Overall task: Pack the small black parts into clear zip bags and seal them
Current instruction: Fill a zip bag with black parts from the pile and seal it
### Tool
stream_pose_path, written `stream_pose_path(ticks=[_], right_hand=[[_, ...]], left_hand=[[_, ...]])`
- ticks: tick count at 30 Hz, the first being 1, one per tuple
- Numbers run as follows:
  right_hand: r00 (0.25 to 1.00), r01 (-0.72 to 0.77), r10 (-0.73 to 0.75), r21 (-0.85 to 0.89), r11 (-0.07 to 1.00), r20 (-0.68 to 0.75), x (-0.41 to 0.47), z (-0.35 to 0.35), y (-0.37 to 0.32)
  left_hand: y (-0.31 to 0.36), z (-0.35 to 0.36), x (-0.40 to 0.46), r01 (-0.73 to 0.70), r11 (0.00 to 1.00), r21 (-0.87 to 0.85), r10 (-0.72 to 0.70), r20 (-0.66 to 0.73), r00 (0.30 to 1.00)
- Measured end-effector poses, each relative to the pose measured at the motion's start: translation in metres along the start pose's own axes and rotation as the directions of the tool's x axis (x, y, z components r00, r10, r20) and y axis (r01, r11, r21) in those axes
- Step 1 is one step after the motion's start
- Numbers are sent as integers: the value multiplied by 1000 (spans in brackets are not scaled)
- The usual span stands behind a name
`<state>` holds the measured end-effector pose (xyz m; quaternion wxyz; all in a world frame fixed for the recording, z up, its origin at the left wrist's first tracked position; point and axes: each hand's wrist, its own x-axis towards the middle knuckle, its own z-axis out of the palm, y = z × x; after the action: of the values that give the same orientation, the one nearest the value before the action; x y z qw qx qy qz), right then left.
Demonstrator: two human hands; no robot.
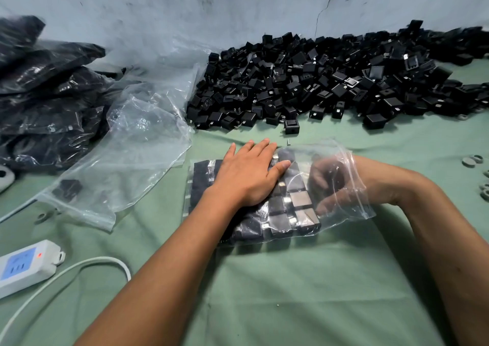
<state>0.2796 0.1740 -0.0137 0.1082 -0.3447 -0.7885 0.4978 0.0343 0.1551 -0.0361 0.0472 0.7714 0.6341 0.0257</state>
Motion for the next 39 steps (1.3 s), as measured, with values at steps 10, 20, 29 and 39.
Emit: stream_pose_path(ticks=[10, 20, 29, 39], right_hand=[[999, 3, -4, -32, 999, -38, -1, -2, 0], [972, -5, 30, 105, 994, -232, 2, -5, 9], [429, -56, 219, 216, 975, -876, 13, -26, 37], [981, -77, -73, -701, 709, -181, 99, -60, -18]], left_hand=[[18, -10, -1, 27, 1000, -13, -27, 2, 1000], [65, 8, -1, 9, 1000, -22, -10, -14, 1000], [64, 11, -2, -9, 1000, -12, 8, -46, 999], [64, 11, 0, -8, 1000, -12, 8, -67, 998]])
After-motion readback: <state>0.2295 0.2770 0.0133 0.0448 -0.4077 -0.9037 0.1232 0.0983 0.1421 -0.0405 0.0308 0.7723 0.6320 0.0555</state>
